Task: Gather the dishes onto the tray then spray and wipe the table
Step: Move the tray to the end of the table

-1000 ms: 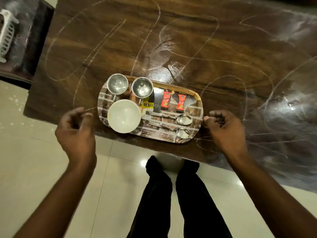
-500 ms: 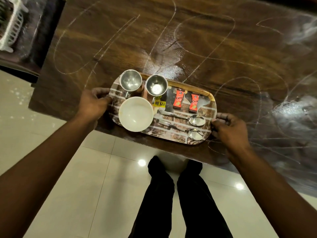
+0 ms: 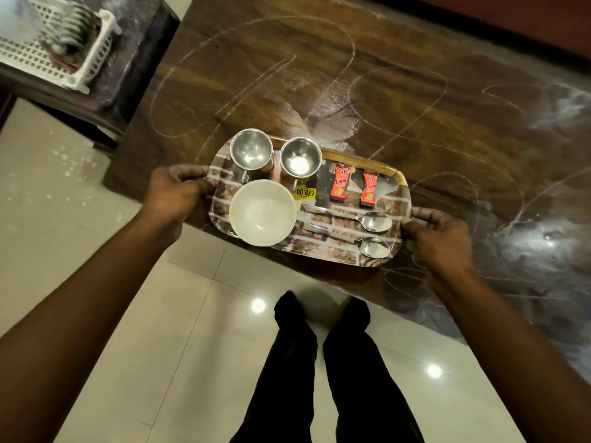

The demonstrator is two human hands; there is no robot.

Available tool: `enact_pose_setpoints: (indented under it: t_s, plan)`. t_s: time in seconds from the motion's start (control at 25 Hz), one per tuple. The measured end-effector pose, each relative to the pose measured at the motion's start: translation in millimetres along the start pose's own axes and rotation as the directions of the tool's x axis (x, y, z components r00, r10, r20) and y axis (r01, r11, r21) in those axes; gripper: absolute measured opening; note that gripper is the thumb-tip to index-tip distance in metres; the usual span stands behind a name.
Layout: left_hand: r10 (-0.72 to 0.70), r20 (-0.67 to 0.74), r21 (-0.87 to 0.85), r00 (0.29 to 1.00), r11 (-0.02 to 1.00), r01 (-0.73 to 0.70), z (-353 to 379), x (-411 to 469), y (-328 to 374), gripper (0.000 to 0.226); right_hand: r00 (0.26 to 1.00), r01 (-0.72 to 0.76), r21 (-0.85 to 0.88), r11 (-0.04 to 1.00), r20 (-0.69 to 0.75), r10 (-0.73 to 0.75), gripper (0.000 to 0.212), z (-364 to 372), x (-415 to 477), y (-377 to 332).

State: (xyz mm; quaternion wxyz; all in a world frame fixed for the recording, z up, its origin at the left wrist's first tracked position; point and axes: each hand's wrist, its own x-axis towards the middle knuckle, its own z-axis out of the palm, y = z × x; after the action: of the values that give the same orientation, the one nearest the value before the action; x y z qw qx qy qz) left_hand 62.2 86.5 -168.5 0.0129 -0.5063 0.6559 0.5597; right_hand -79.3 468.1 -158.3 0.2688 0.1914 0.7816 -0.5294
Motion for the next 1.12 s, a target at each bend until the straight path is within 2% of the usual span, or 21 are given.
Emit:
enact_pose_setpoints:
  t_s: [0.24, 0.48, 0.6, 0.8, 0.96, 1.12]
  plan:
    - [0.106, -0.046, -0.136, 0.993, 0.984, -0.111, -59.2, -80.8, 63.0, 0.022, 0.993, 0.092, -0.016, 0.996, 0.079, -0.091, 0.018, -15.8, -63.8, -87.4]
    - [0.097, -0.108, -0.276, 0.989, 0.953, -0.124, -110.1, -159.9, 102.7, 0.018, 0.964, 0.211, -0.04, 0.977, 0.175, -0.201, 0.018, -28.0, -119.7, -180.8]
    - [0.097, -0.115, -0.35, 0.989, 0.928, -0.132, -134.1, -183.9, 116.1, 0.023, 0.943, 0.287, -0.079, 0.955, 0.196, -0.267, 0.017, -20.8, -133.7, -219.8]
    - [0.104, -0.118, -0.41, 0.988, 0.901, -0.144, -174.7, -189.4, 129.5, 0.019, 0.912, 0.379, -0.151, 0.913, 0.228, -0.341, 0.016, 8.7, -139.4, -270.2]
    - [0.104, -0.13, -0.44, 0.986, 0.885, -0.152, -200.2, -166.5, 143.4, 0.02, 0.903, 0.396, -0.162, 0.904, 0.247, -0.352, 0.015, 51.6, -105.0, -298.8]
    - [0.03, -0.121, -0.492, 0.992, 0.866, -0.087, -208.0, -129.8, 142.9, 0.017, 0.893, 0.409, -0.19, 0.892, 0.284, -0.349, 0.016, 104.0, -54.0, -329.7]
